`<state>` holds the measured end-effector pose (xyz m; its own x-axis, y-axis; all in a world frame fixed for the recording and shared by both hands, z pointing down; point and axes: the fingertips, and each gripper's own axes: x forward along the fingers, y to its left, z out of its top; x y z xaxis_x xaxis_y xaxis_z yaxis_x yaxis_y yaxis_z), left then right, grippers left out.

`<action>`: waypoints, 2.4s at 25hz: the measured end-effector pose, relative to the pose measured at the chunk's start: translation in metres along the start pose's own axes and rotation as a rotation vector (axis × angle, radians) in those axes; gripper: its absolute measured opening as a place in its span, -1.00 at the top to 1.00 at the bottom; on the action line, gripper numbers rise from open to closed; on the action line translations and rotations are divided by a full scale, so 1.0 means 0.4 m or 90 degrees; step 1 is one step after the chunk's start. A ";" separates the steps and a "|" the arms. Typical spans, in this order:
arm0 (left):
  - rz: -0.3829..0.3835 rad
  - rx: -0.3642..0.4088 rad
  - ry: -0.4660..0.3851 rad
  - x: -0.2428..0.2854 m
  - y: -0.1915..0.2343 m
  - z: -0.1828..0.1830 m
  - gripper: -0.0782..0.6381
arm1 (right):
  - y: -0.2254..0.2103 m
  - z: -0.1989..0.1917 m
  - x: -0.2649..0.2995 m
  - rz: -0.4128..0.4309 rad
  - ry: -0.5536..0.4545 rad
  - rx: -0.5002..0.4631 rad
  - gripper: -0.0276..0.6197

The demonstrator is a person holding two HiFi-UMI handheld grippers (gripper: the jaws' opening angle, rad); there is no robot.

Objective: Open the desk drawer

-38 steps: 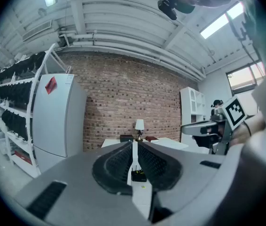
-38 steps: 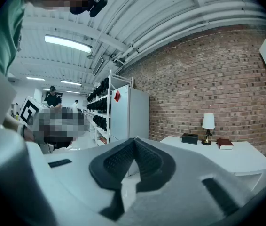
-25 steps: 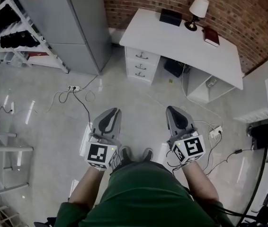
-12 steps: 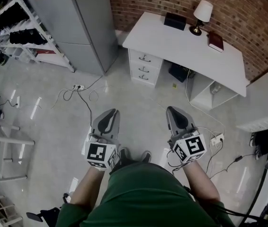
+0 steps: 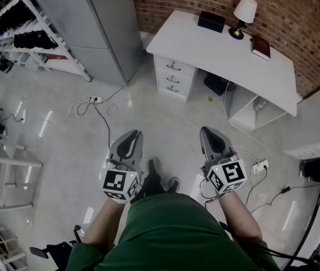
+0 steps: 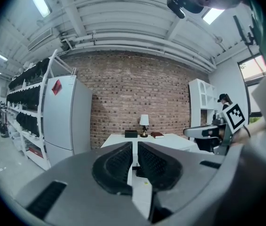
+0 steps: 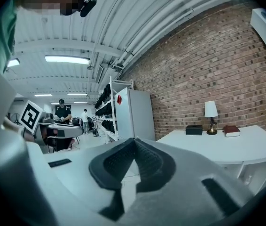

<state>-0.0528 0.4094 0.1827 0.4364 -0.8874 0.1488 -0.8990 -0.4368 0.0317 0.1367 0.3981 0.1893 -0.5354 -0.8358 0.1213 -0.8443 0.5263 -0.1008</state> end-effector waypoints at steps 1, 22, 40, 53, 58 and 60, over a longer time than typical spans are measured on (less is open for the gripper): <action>0.001 -0.001 0.002 0.006 0.004 -0.002 0.70 | -0.003 -0.003 0.006 0.000 0.003 0.001 0.91; -0.067 -0.037 0.017 0.358 0.278 -0.015 0.69 | -0.108 -0.025 0.372 -0.062 0.069 -0.005 0.91; -0.102 -0.123 0.091 0.575 0.464 -0.155 0.69 | -0.156 -0.060 0.604 -0.087 0.127 -0.013 0.91; -0.056 -0.106 0.200 0.810 0.441 -0.341 0.70 | -0.362 -0.171 0.779 -0.018 0.157 0.017 0.91; -0.028 -0.086 0.238 0.957 0.446 -0.464 0.70 | -0.475 -0.260 0.855 0.018 0.191 0.039 0.91; -0.025 -0.092 0.246 1.015 0.450 -0.506 0.69 | -0.510 -0.300 0.886 0.030 0.204 0.037 0.91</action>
<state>-0.0448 0.0003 0.4490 0.4487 -0.7378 0.5044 -0.8902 -0.4191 0.1788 0.1167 0.0132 0.3713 -0.5603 -0.7146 0.4188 -0.8212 0.5452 -0.1684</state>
